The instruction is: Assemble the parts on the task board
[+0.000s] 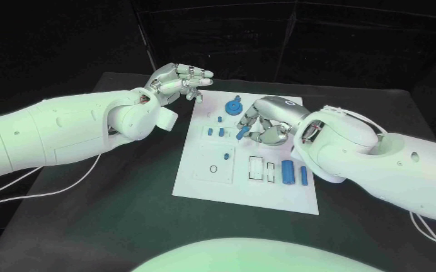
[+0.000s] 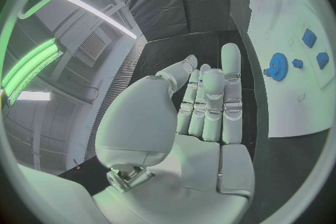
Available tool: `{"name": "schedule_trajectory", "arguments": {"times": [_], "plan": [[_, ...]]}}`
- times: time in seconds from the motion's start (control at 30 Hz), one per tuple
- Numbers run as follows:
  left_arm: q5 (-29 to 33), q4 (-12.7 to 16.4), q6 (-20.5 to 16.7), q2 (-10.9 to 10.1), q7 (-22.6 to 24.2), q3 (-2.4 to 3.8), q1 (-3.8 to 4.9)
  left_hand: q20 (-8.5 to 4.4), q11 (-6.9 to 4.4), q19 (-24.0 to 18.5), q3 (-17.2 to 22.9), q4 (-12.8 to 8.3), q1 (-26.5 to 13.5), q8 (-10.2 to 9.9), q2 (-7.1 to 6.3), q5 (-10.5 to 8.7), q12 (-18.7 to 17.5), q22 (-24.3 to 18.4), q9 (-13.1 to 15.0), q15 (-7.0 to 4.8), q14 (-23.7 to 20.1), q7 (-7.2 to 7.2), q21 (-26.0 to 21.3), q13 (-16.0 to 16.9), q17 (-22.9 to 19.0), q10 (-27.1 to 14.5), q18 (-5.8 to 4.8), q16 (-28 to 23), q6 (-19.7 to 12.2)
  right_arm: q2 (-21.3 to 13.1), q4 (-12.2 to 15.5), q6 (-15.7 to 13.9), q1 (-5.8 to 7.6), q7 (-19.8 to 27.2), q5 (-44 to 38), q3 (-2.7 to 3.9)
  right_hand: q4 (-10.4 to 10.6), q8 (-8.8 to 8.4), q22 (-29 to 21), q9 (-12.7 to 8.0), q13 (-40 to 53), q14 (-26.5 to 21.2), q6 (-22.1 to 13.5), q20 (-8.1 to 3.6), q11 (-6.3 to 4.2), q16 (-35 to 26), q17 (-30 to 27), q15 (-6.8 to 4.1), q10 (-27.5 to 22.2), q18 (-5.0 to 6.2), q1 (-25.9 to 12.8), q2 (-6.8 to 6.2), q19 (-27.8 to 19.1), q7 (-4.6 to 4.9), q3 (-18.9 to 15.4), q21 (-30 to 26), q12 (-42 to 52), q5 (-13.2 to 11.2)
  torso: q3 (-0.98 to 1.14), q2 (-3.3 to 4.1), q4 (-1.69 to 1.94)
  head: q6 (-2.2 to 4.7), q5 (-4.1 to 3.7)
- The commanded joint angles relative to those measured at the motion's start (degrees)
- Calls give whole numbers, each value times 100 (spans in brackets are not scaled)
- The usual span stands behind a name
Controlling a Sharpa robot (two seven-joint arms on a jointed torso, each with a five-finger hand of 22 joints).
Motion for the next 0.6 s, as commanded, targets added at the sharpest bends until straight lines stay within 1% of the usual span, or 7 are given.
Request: {"name": "schedule_trajectory", "arguments": {"times": [0.03, 0.13, 0.2, 0.3, 0.4, 0.47, 0.6], "plan": [[-8, -15, 12, 19, 76, 4, 11, -19, 11, 19, -20, 2, 1, 36, 69, 30, 34, -11, 1, -21, -1, -3, -24, 7, -10, -33, 82, 23, -7, 159, -19, -146, -38, 570, 190, -2, 1, -20, -8, -7, -8, 146, -10, -5, 38, 32, -3, -13, -19, 15, -66, -4, -34, 9, 38, 6, -26, 44, -8, 5, 0, 2, 15], [-8, -20, 15, 33, 74, 4, 12, -19, 11, 19, -20, 2, 1, 36, 69, 30, 34, -11, 1, -21, -1, -3, -24, 7, -10, -33, 82, 23, -7, 304, -83, -56, -90, 718, 186, -8, -6, -20, -1, -6, -8, 147, -11, -4, 39, 34, 0, -12, -19, 13, -73, -7, -32, 9, 40, 10, -31, 54, -15, 4, -3, 0, 55], [-7, -25, 17, 44, 74, 4, 12, -19, 11, 19, -20, 2, 1, 36, 69, 30, 34, -11, 1, -21, -1, -3, -24, 7, -10, -33, 82, 23, -7, 375, -125, 16, -129, 786, 179, -17, -12, -18, -10, -6, -7, 147, -13, -2, 42, 36, 2, -9, -18, 15, -92, -11, -38, 12, 40, 7, -39, 70, -12, -7, -25, -11, 78], [-7, -32, 15, 62, 67, 4, 13, -19, 11, 19, -20, 2, 1, 36, 69, 30, 34, -11, 1, -21, -1, -3, -24, 7, -10, -33, 82, 23, -7, 499, -188, 164, -218, 865, 121, -52, -9, -19, -10, -6, -5, 146, -22, 5, 48, 38, 1, -3, -18, 14, -160, -23, -44, 17, 24, 8, -59, 107, -7, -6, -30, -19, 78], [-7, -40, -22, 74, 40, 5, 13, -19, 11, 19, -23, 1, 0, 38, 68, 29, 38, -11, 1, -21, 0, -4, -25, 8, -9, -33, 81, 25, -7, 622, -260, 291, -298, 887, 9, -89, -10, -19, -21, -6, -5, 144, -26, 7, 49, 37, -4, -1, -20, 16, -176, -24, -50, 17, 20, 3, -66, 117, 0, 1, -20, -27, 76], [-7, -45, -29, 78, 29, 5, 14, -19, 12, 20, -26, 4, -4, 39, 69, 28, 41, -12, 1, -20, 1, -3, -26, 9, -8, -34, 81, 26, -6, 671, -293, 348, -329, 883, -66, -99, -11, -20, -27, -6, -5, 144, -28, 8, 50, 36, -7, -1, -21, 17, -184, -24, -53, 18, 19, 0, -69, 121, 3, 3, -20, -33, 82], [-7, -53, -35, 84, 13, 5, 15, -18, 12, 22, -32, 8, -12, 41, 69, 27, 46, -13, 1, -20, 0, -3, -27, 9, -13, -34, 80, 26, -6, 770, -373, 468, -389, 840, -237, -116, -14, -21, -44, -6, -6, 141, -35, 10, 52, 31, -19, 1, -24, 20, -203, -30, -62, 19, 13, -8, -78, 124, 6, 10, -1, -49, 97]]}}
